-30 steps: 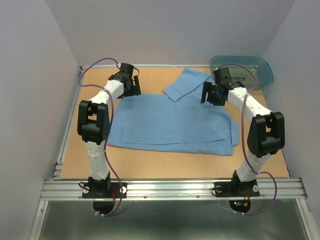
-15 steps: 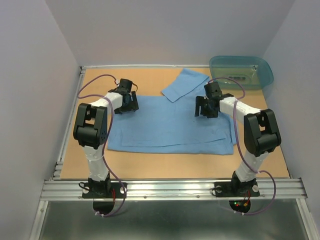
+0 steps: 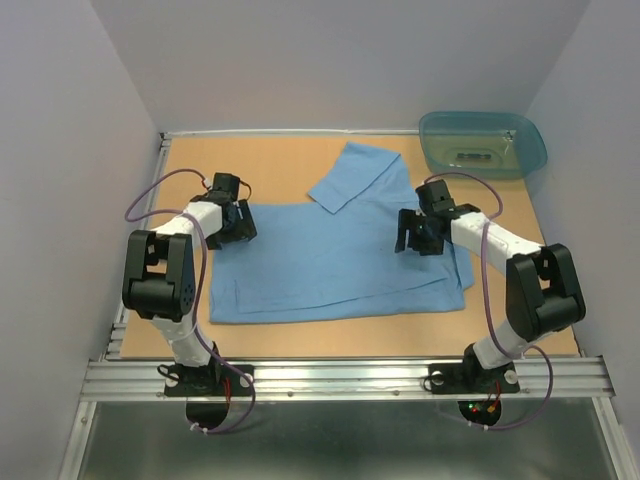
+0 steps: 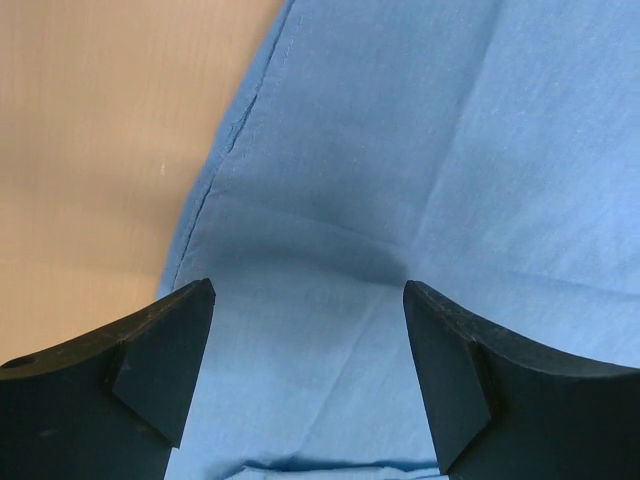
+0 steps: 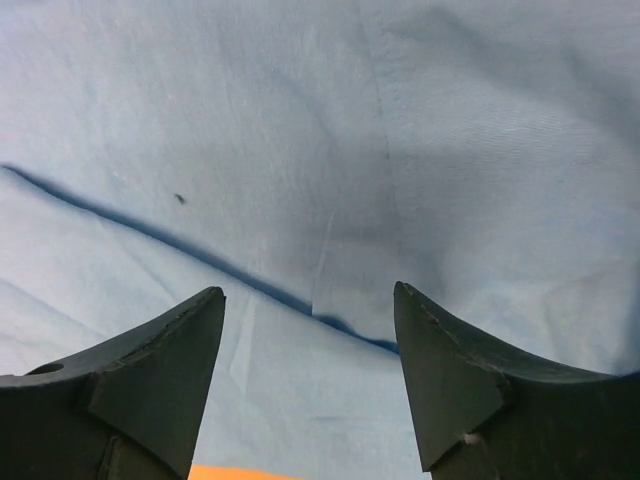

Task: Fold and stack the long sleeve shirts
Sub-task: Fold the shirt

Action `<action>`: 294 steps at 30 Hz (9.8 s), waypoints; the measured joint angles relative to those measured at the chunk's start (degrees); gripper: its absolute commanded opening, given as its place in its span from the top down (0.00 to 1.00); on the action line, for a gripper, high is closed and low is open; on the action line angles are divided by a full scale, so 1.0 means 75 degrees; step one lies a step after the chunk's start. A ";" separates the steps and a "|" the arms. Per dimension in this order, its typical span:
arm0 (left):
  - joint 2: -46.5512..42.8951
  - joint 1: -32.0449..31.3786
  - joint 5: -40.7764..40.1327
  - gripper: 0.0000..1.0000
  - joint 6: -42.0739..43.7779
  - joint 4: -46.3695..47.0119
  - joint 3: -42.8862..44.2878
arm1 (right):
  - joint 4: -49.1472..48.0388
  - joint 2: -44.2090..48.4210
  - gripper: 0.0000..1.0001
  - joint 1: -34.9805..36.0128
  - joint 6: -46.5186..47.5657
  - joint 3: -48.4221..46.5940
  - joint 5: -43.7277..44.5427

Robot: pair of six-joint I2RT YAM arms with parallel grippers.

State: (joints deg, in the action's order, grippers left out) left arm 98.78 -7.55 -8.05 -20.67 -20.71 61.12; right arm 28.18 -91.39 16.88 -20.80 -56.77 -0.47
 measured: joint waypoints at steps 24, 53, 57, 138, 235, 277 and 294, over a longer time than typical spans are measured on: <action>0.0026 -0.7245 0.2235 0.11 0.3378 0.2719 0.1652 | -0.0076 -0.1658 0.47 -0.1501 0.0659 -0.2299 0.0425; 0.1314 -0.7461 0.3681 0.12 0.3684 0.4351 0.0044 | -0.1562 -0.3672 0.48 -0.1498 0.2002 -0.3582 0.1440; 0.1207 -0.7463 0.3660 0.09 0.3596 0.4237 0.0003 | -0.1623 -0.3806 0.48 -0.1492 0.2145 -0.3774 0.1475; 0.2576 0.0522 0.0265 0.72 0.0956 0.0099 0.3153 | -0.1580 -0.3771 0.45 -0.1990 0.2200 -0.3797 -0.1309; -0.0495 0.0498 -0.0702 0.97 0.0356 -0.0099 0.0291 | -0.0854 -0.2859 1.00 -0.0478 0.2299 -0.3383 0.0589; -0.2774 0.0256 0.0592 0.71 -0.0119 -0.1201 -0.1017 | -0.1311 -0.0641 0.98 -0.0434 0.0525 -0.1239 0.1932; -0.2906 0.0286 0.0635 0.26 -0.0440 -0.1268 -0.0915 | -0.1361 0.0595 0.43 -0.0463 0.0102 0.0213 0.2460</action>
State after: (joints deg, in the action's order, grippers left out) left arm 76.99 -5.41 -3.29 -23.97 -30.22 54.26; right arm 17.98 -86.94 13.41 -20.03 -55.18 17.98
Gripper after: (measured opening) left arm 0.739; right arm 0.568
